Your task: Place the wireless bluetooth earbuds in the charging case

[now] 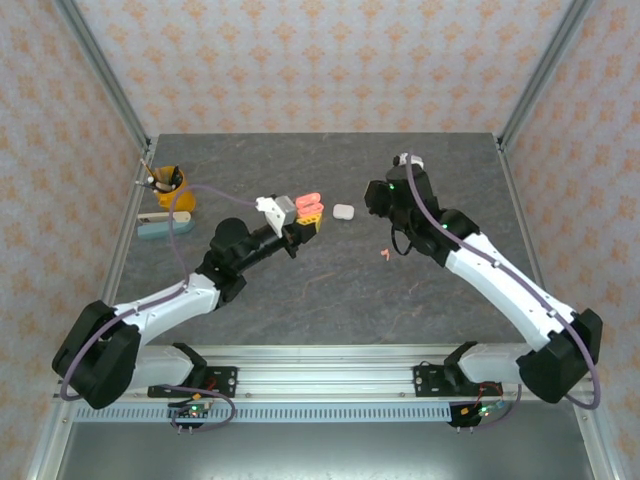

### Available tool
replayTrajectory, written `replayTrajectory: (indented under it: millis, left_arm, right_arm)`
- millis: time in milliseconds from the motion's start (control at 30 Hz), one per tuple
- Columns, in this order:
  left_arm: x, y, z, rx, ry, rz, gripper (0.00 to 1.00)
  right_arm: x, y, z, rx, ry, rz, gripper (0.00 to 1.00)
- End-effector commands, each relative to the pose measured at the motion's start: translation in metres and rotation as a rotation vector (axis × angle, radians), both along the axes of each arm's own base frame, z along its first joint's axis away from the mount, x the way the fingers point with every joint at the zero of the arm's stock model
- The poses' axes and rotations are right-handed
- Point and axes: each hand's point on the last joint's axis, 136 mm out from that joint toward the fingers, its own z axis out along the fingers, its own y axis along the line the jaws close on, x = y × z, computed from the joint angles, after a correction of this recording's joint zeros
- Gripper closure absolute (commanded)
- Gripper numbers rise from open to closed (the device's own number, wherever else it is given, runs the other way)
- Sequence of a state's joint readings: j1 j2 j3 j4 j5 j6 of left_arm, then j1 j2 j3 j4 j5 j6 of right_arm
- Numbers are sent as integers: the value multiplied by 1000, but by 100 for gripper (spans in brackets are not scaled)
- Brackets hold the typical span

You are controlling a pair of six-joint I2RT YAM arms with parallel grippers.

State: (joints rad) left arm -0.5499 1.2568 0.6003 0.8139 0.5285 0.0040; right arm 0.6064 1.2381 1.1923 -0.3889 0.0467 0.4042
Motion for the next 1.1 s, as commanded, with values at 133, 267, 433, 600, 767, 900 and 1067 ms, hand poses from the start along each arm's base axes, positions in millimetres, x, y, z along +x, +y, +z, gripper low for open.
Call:
replayTrajectory:
  millis: [133, 267, 433, 600, 767, 900, 1067]
  left_arm:
    - [-4, -30, 33, -23, -63, -103, 100]
    - [-2, -44, 41, -21, -84, -128, 100]
    - [5, -57, 54, -14, -135, -101, 100]
    - [13, -68, 66, 19, -205, -60, 100]
    - [24, -72, 76, 20, -238, -28, 100]
    - [31, -75, 86, 6, -254, -16, 100]
    - [35, -79, 95, -5, -268, -12, 100]
  right_arm:
    - [-24, 14, 92, 128, -253, 167, 74]
    - [-38, 23, 115, 186, -316, 253, 74]
    - [-51, 31, 133, 249, -376, 332, 74]
    - [-61, 36, 143, 307, -412, 384, 74]
    - [-66, 40, 150, 333, -431, 419, 74]
    - [-67, 43, 150, 343, -436, 436, 74]
    - [-65, 47, 145, 353, -427, 443, 74]
